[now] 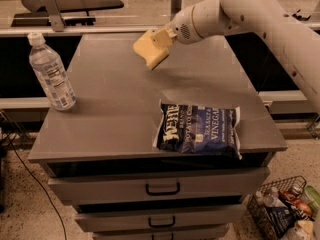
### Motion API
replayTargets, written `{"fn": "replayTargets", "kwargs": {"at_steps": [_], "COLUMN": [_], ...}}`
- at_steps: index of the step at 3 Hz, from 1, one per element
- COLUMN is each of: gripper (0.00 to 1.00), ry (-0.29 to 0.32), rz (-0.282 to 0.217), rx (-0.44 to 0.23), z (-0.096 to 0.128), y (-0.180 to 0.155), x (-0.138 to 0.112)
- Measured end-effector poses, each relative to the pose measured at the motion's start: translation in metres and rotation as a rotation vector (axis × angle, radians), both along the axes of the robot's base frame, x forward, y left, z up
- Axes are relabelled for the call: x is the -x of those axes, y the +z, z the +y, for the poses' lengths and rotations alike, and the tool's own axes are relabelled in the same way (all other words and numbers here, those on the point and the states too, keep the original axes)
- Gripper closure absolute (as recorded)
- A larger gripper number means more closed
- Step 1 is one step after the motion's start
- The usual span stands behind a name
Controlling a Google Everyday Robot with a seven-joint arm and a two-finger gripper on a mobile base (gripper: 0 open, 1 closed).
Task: Move sponge near blue plastic bottle
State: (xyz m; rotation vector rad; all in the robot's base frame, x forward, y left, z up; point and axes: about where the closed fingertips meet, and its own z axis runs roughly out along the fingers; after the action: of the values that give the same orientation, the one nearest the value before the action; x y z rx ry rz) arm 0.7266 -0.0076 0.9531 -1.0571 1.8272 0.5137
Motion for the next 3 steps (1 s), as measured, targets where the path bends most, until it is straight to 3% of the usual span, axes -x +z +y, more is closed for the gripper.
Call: {"fn": "replayTargets", "kwargs": {"at_steps": [1, 2, 3], "gripper": [1.0, 1.0, 1.0], "ry": [0.061, 0.125, 0.162], "rz": [0.011, 0.042, 0.051], "rx": [-0.043, -0.112, -0.158], "z": [0.024, 0.066, 0.093], "y": [0.005, 0.003, 0.006], "x": [0.019, 0.028, 0.031]}}
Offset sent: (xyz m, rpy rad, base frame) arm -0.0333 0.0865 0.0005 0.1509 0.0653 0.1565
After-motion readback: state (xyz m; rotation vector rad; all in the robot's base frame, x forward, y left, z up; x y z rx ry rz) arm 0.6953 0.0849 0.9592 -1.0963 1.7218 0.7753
